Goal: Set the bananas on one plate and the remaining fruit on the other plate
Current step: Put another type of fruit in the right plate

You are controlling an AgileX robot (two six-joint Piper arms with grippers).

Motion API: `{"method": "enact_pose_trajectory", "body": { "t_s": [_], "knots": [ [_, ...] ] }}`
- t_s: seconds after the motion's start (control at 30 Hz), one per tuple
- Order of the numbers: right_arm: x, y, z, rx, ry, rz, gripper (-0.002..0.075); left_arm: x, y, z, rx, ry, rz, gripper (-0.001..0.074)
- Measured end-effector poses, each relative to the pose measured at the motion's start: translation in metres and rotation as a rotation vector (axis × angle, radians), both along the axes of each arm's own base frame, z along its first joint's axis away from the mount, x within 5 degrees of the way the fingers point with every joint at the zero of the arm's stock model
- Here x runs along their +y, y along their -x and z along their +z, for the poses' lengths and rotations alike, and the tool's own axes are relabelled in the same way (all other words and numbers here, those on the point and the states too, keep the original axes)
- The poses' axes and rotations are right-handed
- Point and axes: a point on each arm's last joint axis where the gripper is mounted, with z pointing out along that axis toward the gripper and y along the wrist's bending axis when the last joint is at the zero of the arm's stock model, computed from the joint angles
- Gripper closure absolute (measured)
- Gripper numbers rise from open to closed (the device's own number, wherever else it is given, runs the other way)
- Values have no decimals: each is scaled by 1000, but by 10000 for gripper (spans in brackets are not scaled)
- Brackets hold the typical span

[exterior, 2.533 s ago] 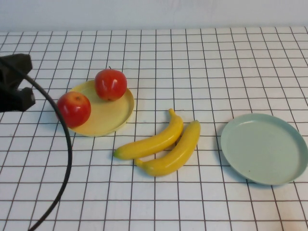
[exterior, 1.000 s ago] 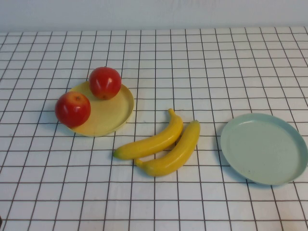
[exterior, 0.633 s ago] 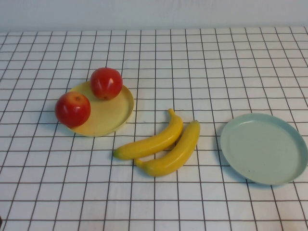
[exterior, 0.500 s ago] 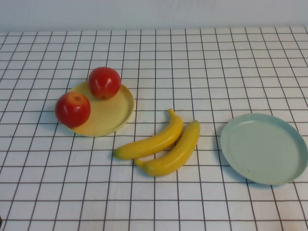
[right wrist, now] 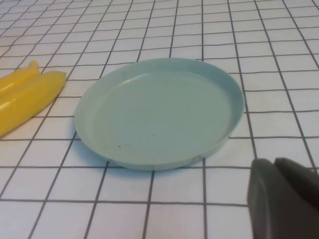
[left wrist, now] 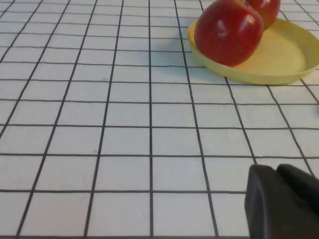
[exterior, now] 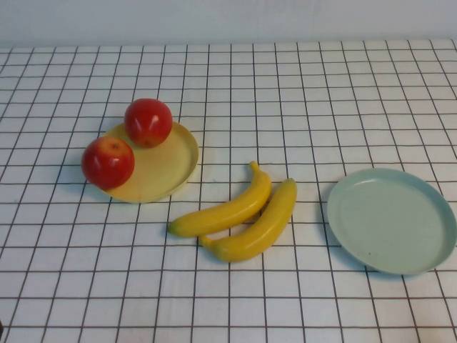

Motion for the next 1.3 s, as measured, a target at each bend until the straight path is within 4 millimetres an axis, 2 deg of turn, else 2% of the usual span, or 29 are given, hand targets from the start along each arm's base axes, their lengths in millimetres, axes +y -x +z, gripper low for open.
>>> {"method": "enact_pose_trajectory", "body": {
  "t_s": [0.2,0.27,0.37,0.5,0.63,0.83,1.17,1.23,1.27,1.3],
  "knots": [
    [1,0,0,9,-45,-2,743,0,0,0,0,0,0,738],
    [1,3,9,27,-53,4,743,0,0,0,0,0,0,738],
    [1,11,47,-7,-61,17,743,0,0,0,0,0,0,738],
    [-1,27,108,-162,-81,24,743,0,0,0,-2,0,0,738],
    [-2,31,135,-269,-98,21,743,0,0,0,-2,0,0,738],
    [-2,30,144,-353,-116,14,743,0,0,0,-2,0,0,738],
    [3,26,129,-246,-207,51,736,0,0,0,-2,0,0,738],
    [5,23,129,-225,-251,62,694,0,0,0,-2,0,0,738],
    [6,21,130,-223,-270,63,657,0,0,0,-2,0,0,738],
    [7,17,131,-214,-288,63,589,0,0,0,-2,0,0,738]
  ]
}}
